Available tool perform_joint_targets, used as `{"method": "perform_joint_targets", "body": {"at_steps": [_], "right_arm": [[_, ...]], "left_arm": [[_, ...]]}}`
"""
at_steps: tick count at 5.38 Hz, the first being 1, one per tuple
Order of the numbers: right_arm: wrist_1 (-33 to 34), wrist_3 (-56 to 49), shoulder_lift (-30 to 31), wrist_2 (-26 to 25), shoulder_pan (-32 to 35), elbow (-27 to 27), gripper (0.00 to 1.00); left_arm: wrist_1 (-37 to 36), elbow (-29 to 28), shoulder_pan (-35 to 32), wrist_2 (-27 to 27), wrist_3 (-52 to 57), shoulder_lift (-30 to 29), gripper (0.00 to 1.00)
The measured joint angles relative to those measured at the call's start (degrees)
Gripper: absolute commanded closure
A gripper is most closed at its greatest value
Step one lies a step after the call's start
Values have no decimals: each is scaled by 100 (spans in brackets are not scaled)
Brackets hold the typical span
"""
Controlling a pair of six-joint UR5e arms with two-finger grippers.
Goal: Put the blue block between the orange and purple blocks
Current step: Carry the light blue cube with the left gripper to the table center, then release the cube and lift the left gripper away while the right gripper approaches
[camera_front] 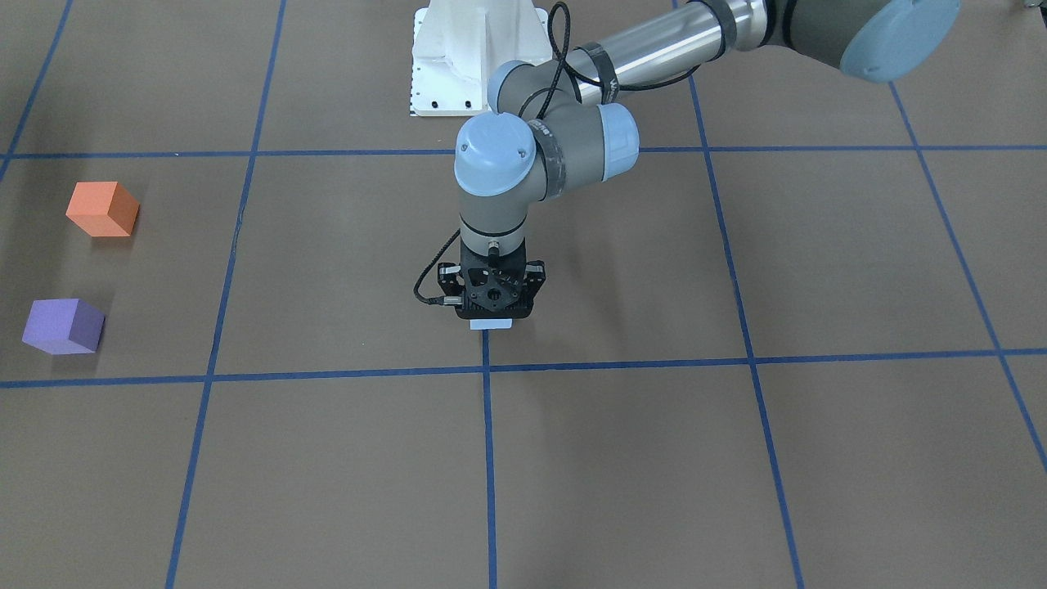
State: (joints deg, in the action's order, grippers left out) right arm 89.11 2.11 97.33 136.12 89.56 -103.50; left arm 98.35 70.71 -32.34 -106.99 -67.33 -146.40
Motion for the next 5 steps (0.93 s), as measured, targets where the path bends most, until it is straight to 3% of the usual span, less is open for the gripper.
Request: {"method": "perform_joint_targets", "body": {"at_steps": [1,4,5], "right_arm": [[13,0,1,39,0,-21,0],[4,43,-32,387,-2,-214,0],[24,288,-208,527,-34,-323,0]], "left_arm": [[13,-17,50,32,0,0,0],[-11,40,89,167,1,-4,0],[-85,151,-121,-73,1,-6,0]]}}
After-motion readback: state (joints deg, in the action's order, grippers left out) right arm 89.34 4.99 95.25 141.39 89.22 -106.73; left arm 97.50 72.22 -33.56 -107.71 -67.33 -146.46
